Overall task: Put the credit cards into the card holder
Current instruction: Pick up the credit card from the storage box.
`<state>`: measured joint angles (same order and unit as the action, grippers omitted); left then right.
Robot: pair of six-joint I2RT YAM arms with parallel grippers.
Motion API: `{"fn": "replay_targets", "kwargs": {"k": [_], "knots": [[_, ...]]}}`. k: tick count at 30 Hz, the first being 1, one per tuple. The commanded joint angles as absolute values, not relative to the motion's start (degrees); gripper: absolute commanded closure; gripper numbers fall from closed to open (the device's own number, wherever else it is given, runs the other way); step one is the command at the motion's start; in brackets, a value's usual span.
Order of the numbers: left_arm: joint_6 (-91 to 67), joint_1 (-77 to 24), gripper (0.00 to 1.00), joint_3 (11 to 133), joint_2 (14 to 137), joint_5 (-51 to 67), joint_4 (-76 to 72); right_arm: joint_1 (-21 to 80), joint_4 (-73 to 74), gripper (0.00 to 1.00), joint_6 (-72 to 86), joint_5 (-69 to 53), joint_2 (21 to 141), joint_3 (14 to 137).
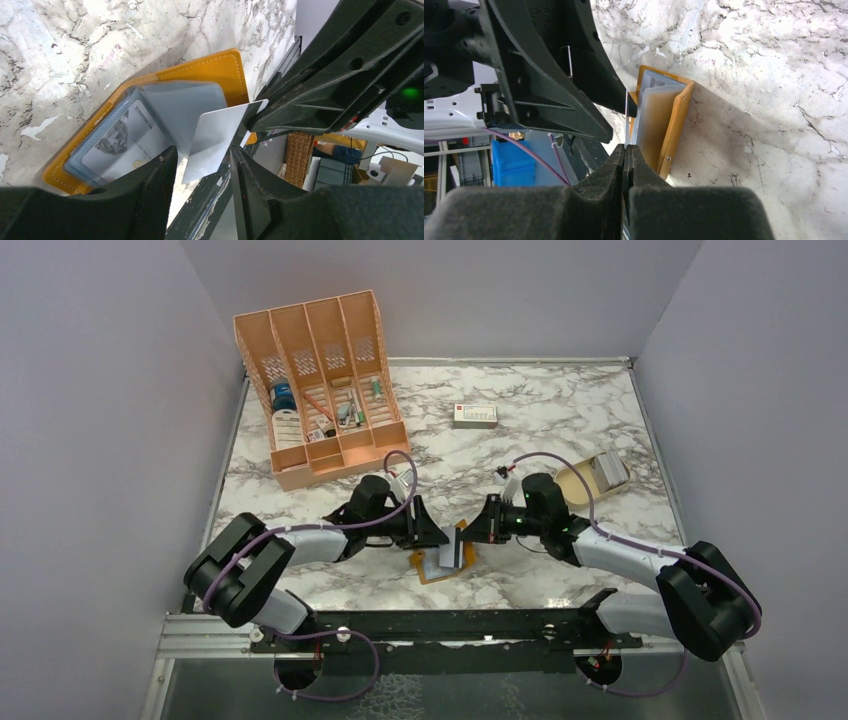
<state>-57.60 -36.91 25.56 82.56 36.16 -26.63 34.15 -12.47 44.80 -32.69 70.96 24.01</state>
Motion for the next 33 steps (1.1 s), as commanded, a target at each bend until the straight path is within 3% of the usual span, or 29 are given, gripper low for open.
{"fn": "replay_targets", "kwargs": {"k": [1, 8, 14, 20, 25, 33], "knots": [[-58.23, -37.66, 0.54, 24.79, 84.63, 37.55, -30.45, 34.45, -16.3, 0.99, 45.82, -33.98, 70.77, 23.12], [-58.87, -38.23, 0.56, 24.91, 85.43, 37.31, -31.49, 34.4, -16.36, 0.99, 45.71, -34.23, 70.66, 22.93], [-60.2, -38.28, 0.81, 23.58, 84.1, 36.5, -32.52, 34.45, -14.59, 0.98, 45.07, -33.21, 71.16, 23.09], [-60.02, -38.24, 1.0, 24.62, 85.73, 37.16, -32.68, 34.34, -8.05, 0.84, 42.61, -30.15, 69.52, 24.92], [-59.85, -38.24, 1.0, 25.16, 85.46, 36.74, -32.78, 34.41, -0.53, 0.7, 39.68, -26.17, 65.91, 26.97], [-59.12, -38.24, 1.0, 26.47, 88.49, 35.62, -32.78, 34.45, 3.75, 0.66, 39.48, -26.8, 60.5, 28.19]]}}
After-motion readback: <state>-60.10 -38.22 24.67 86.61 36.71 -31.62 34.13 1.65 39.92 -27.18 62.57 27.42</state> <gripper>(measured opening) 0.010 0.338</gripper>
